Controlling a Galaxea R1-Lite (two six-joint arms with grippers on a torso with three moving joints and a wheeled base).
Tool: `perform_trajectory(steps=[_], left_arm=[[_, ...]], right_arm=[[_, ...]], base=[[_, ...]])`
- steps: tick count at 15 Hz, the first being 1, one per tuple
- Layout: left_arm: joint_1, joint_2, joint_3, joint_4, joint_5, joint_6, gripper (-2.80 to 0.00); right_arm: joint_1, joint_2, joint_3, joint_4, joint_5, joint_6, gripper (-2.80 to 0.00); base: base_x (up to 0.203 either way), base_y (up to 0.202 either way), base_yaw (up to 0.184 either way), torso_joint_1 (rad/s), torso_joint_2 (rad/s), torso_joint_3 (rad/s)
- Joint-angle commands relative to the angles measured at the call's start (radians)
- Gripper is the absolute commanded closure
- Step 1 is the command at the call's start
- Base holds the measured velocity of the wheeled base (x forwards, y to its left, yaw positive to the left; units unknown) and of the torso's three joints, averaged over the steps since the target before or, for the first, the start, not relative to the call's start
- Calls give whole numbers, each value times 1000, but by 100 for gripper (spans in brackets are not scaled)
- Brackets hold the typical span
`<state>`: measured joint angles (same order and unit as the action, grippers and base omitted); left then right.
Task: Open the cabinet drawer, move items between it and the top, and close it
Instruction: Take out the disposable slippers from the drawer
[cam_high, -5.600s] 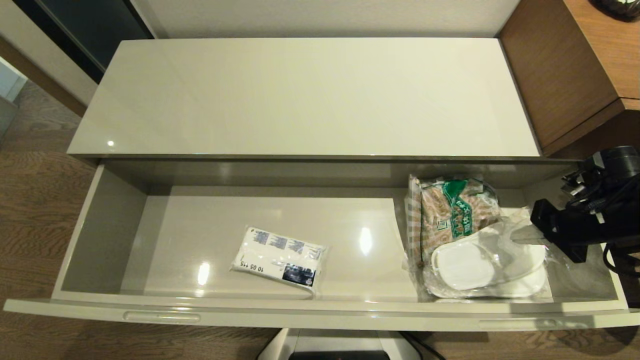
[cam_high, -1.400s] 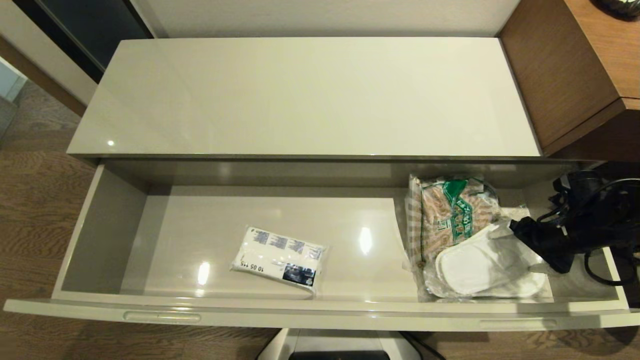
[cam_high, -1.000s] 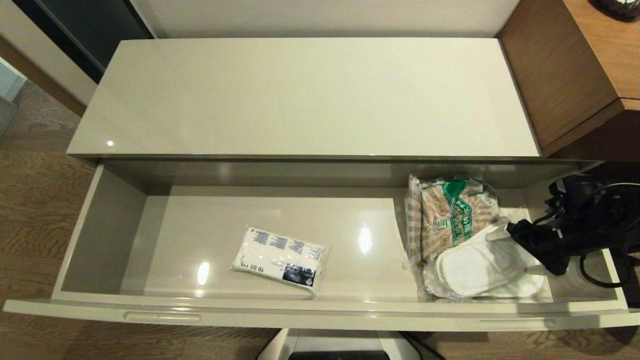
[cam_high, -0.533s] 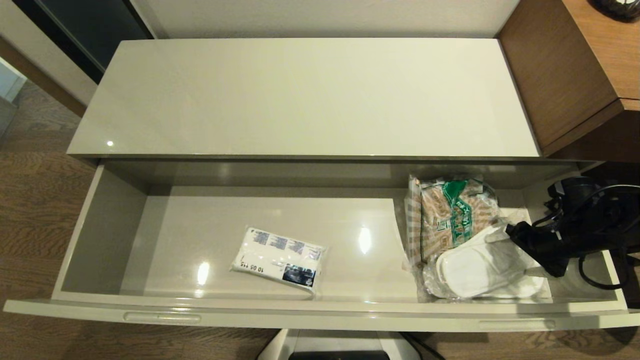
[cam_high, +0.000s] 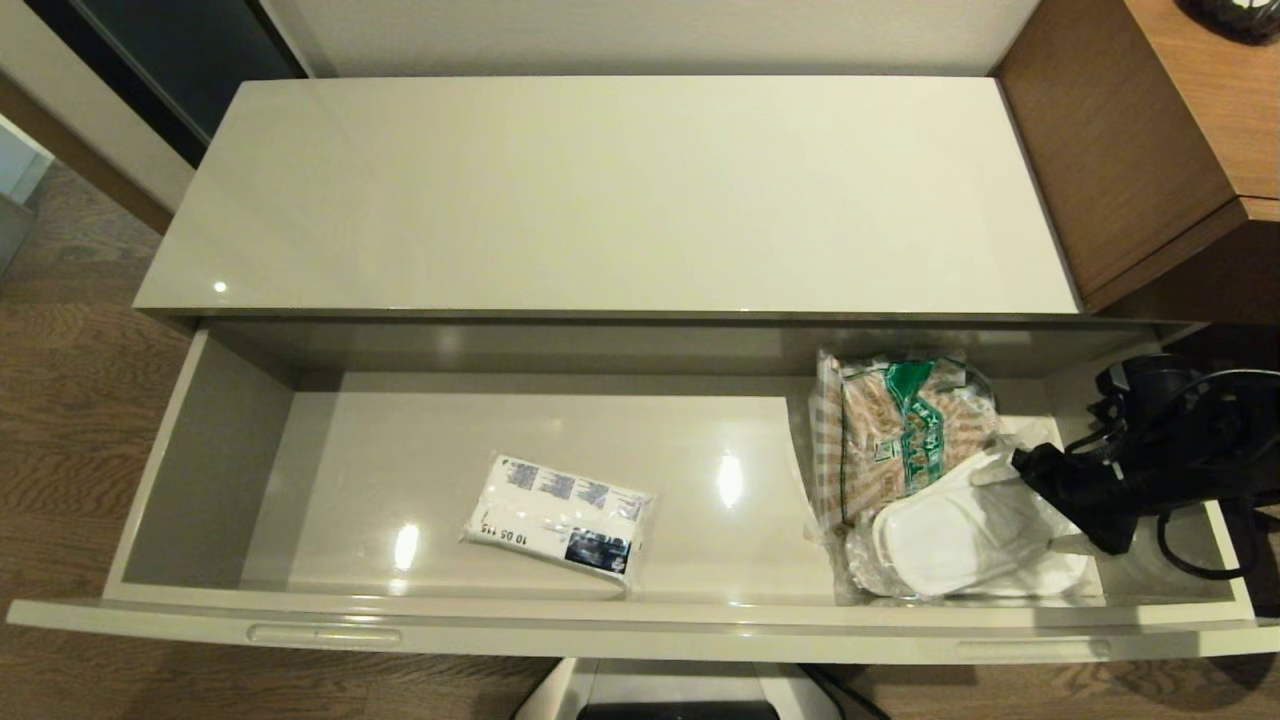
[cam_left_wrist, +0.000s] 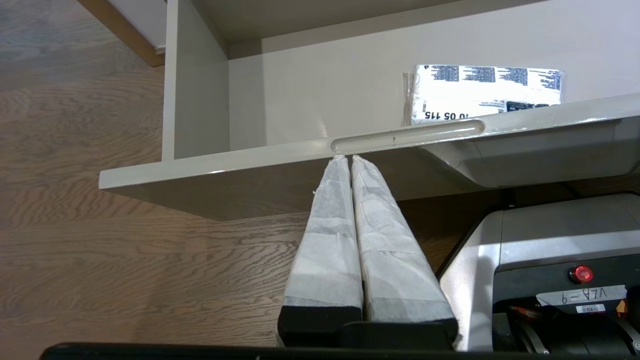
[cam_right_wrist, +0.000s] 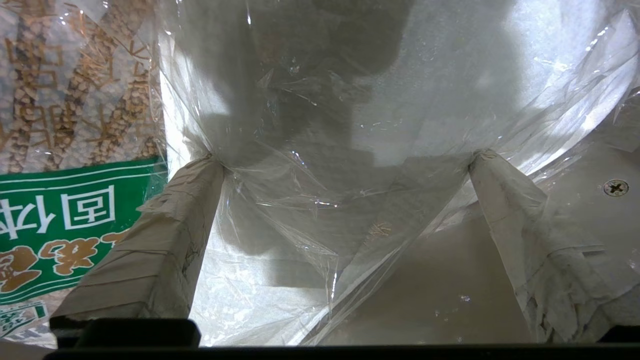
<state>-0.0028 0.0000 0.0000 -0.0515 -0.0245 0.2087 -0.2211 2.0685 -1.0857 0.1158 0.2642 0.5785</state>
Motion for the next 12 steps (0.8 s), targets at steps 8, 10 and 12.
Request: perform_trajectory(steps=[8,10,12], left_arm=[[0,2,0,-1,0,1,0],[0,2,0,-1,0,1,0],[0,2,0,-1,0,1,0]], right_arm=[[2,-16,27,-25,29,-9,0],[3,-22,29,-24,33,-10,0],[3,-22,27,-24,33,-9,0]], base=[[0,0,0,0,0,0],[0,0,0,0,0,0],[0,0,0,0,0,0]])
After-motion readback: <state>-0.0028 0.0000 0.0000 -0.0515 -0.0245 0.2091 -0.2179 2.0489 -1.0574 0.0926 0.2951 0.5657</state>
